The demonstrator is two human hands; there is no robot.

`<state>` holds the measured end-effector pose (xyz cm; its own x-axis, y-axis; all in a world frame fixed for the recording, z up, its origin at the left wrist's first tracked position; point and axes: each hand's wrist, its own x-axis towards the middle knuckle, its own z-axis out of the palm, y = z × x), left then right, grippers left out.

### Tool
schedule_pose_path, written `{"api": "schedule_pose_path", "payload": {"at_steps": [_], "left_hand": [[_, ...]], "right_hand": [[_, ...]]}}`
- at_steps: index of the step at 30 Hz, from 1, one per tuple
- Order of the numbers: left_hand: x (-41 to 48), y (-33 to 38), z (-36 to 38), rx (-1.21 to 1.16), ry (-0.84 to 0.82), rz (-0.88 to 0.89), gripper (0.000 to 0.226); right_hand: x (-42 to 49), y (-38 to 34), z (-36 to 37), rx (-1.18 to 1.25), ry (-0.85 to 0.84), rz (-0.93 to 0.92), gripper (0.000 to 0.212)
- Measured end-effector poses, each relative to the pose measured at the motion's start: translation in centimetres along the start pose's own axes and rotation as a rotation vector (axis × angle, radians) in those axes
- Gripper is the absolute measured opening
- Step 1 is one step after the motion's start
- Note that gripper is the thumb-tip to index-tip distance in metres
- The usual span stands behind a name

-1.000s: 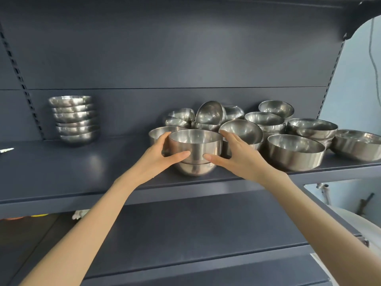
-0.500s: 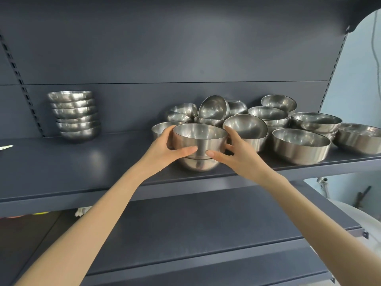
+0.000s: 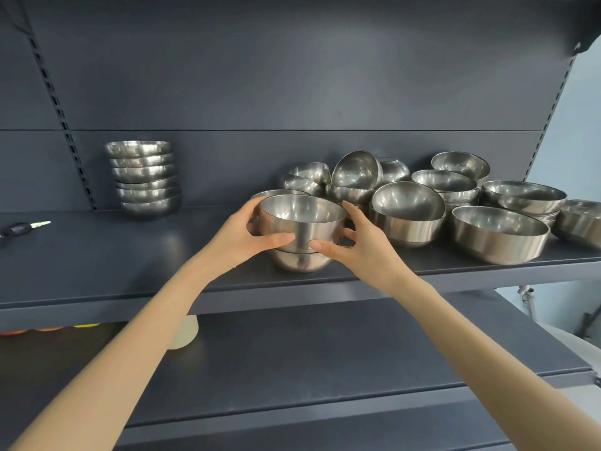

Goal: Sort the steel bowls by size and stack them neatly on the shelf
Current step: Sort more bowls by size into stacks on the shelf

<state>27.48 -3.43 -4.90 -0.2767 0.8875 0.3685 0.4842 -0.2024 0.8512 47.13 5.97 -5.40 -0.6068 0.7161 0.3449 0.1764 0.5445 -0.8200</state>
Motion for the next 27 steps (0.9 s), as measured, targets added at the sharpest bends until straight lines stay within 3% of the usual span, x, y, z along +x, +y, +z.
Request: {"api": "schedule_pose_path", "payload": {"at_steps": [5,8,14,16,21,24,27], "left_hand": [[-1.7,-1.1,-3.4,0.014,0.076,-0.043,0.055],[-2.9,-1.3,-5.5,0.006,0.098,-0.085,0.069],[-4.2,-2.3,-9.2,-0.021,0.142,-0.103,0.071],[-4.4,-2.6,-10.3,-0.011,0.134,-0.103,0.069],[-4.2,-3.8,-12.7,-0.007,0.106,-0.082,0.059],[-3.9,-4.5,-14.2,-0.014,0.076,-0.063,0.047],[-3.6,-5.2,-15.5,-0.002,0.043,-0.054,0.046]], "right_hand": [[0.6,-1.6,3.2,-0.009,-0.056,-0.031,0.095],[1.1,-2.5,5.2,-0.028,-0.090,-0.041,0.089],[2.1,-4.5,8.8,-0.026,-0.110,-0.070,0.055],[2.3,-4.9,9.7,-0.024,-0.120,-0.071,0.054],[3.3,-6.6,11.5,-0.085,-0.125,-0.026,0.082],[4.3,-7.2,12.8,-0.117,-0.110,-0.003,0.117],[4.8,-7.3,13.7,-0.108,-0.094,0.032,0.128]]}}
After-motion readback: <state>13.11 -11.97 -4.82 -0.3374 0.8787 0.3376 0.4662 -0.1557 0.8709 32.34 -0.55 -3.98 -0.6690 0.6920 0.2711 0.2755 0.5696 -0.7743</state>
